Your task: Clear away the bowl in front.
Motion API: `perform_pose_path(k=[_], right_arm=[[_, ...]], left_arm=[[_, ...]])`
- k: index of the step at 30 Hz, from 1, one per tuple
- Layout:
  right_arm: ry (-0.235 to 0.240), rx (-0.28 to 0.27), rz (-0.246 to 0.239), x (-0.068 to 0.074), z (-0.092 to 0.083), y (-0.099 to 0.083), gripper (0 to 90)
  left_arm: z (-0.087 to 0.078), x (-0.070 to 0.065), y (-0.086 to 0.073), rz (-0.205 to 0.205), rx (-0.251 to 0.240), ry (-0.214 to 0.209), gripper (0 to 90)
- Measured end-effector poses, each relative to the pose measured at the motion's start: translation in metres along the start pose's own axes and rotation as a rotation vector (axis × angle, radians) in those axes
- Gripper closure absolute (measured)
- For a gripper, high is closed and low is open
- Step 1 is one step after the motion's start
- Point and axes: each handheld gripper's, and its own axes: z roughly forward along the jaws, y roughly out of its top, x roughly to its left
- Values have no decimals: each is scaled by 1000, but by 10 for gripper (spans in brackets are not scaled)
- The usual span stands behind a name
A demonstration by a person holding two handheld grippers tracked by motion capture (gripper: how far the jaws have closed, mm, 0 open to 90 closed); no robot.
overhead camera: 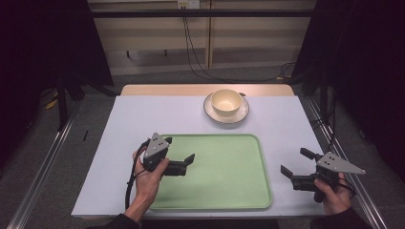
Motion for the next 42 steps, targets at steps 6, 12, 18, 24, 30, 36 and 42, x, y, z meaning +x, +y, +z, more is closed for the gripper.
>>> perform_pose_path(k=[6, 12, 18, 24, 30, 36, 42], right_arm=[[0, -2, -4, 0, 1, 0, 16], [3, 3, -9, 0, 1, 0, 16], [8, 0, -7, -1, 1, 0, 16], [7, -10, -1, -1, 0, 0, 16], [13, -9, 1, -2, 0, -1, 16], [17, -8, 3, -2, -1, -1, 16], [16, -12, 4, -2, -1, -1, 16]], left_arm=[[13, 11, 16, -9, 1, -35, 29], [30, 20, 22, 15, 24, 9, 34], [49, 26, 27, 54, 8, 20, 63], [71, 34, 37, 30, 9, 9, 66], [88, 33, 53, 34, 28, -30, 55], [108, 35, 65, 24, 36, -18, 62], [123, 37, 71, 32, 52, -8, 66]])
